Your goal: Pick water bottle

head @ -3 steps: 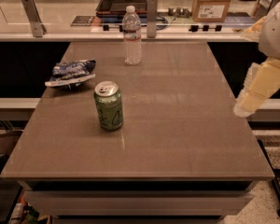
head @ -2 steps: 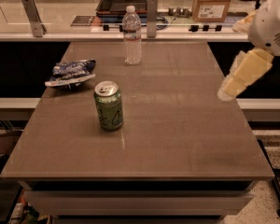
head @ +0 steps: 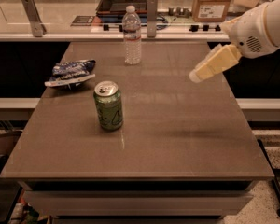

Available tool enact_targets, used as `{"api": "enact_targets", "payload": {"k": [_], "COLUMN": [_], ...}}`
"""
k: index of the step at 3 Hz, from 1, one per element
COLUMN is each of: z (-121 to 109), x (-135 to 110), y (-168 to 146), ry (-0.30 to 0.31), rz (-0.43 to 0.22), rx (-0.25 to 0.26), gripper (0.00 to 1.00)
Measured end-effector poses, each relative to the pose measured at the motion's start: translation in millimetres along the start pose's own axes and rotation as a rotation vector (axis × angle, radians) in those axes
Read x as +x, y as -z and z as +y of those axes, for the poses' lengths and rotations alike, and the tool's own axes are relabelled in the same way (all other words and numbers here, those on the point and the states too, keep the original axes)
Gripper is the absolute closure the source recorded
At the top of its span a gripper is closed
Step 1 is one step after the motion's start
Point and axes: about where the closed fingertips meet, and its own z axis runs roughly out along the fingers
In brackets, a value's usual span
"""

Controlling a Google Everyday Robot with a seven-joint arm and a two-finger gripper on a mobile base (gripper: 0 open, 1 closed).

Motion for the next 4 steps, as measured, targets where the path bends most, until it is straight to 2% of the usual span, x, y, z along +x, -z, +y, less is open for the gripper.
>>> {"api": "enact_targets", "payload": {"k": [1, 2, 3, 4], "z": [-5, -17, -28, -28], "x": [-12, -31, -39, -39], "y": [-29, -54, -51, -51], "ry": [-0.102, -0.149, -0.15, -0.15], "rz": [-0.137, -0.243, -0.268, -0.268], "rx": [0.029, 0.085, 0.127, 0.127], "gripper": [0.0, 0.0, 0.0, 0.0]}}
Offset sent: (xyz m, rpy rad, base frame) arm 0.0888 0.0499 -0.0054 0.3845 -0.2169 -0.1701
